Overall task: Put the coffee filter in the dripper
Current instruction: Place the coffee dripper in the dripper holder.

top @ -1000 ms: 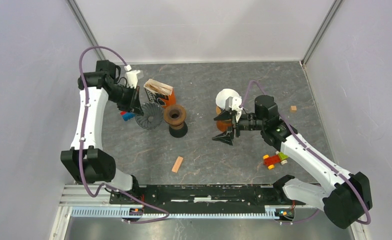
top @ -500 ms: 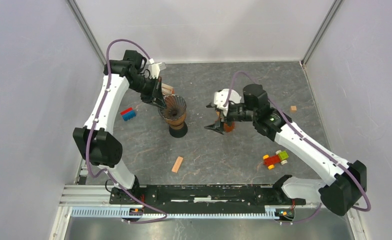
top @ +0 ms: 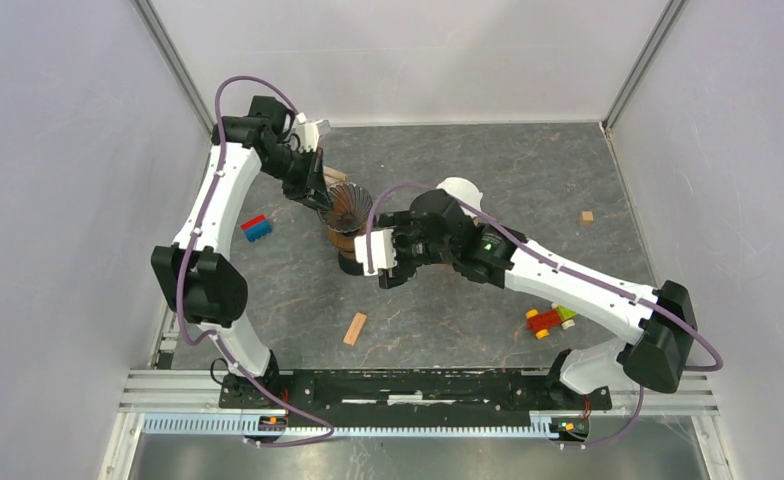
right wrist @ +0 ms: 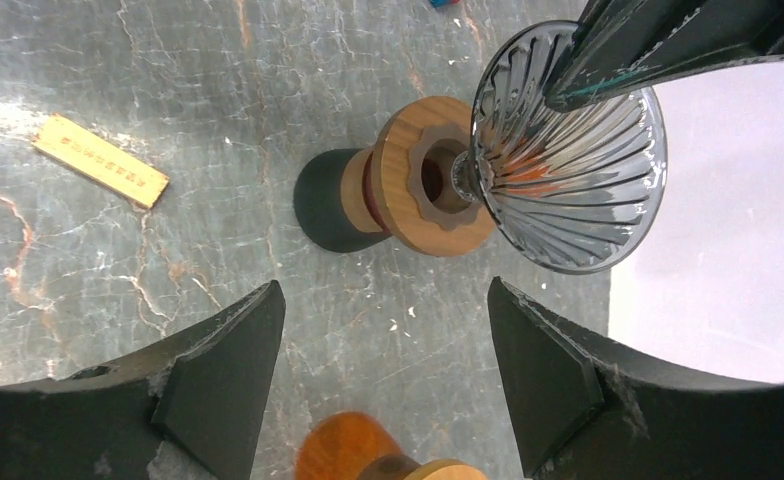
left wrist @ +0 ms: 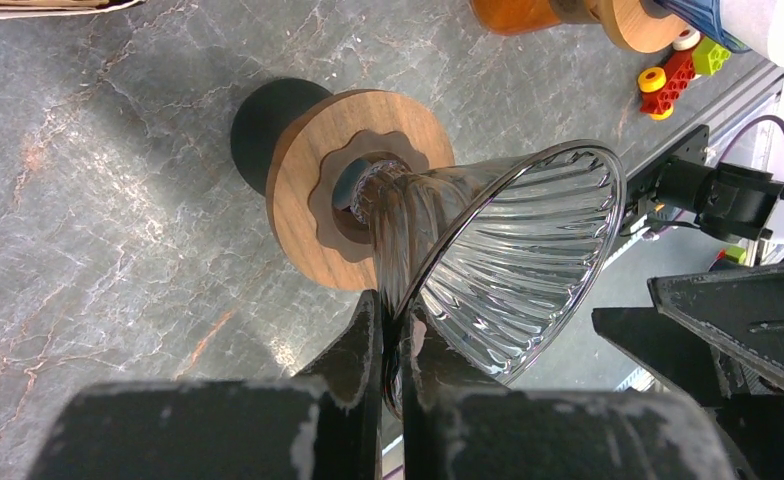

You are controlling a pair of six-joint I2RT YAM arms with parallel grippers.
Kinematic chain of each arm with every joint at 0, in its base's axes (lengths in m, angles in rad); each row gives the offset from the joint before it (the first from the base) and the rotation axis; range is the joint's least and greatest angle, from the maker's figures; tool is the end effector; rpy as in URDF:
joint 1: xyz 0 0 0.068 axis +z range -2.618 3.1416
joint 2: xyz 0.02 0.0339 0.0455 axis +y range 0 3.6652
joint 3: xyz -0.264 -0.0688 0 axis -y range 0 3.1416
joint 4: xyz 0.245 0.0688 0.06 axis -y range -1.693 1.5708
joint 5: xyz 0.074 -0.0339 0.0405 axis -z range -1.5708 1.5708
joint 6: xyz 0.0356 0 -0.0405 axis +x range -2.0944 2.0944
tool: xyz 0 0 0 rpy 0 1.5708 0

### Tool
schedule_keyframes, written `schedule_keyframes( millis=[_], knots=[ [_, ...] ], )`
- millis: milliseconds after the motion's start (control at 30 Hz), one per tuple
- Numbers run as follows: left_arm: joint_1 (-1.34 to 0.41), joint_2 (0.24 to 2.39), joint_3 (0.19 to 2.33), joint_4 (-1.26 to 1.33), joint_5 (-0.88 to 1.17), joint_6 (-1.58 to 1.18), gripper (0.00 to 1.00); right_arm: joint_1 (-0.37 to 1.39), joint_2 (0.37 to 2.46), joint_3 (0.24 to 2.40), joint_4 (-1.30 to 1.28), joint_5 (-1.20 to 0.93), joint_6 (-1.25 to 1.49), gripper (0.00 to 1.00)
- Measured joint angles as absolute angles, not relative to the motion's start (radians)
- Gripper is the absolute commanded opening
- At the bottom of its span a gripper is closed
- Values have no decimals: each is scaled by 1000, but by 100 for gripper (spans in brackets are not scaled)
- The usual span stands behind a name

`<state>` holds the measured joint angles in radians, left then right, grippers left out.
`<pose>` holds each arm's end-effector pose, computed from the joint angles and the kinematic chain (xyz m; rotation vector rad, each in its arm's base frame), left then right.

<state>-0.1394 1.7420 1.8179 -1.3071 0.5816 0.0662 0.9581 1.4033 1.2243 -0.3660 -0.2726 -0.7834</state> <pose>0.3333 -0.0665 0.3542 0.4165 2.6820 -0.8277 0.1764 0.2676 0.3331 -1.7201 1.2357 0.3923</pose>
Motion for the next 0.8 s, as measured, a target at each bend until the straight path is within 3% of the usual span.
schedule_keyframes(
  millis=[533, 800],
  knots=[
    [-139, 1742, 1744, -1290, 582, 66, 2, 1035, 1521, 1354, -391, -115, -902, 77],
    [-139, 1742, 1719, -1263, 583, 66, 2, 1052, 1636, 1453, -442, -92, -945, 61]
  ],
)
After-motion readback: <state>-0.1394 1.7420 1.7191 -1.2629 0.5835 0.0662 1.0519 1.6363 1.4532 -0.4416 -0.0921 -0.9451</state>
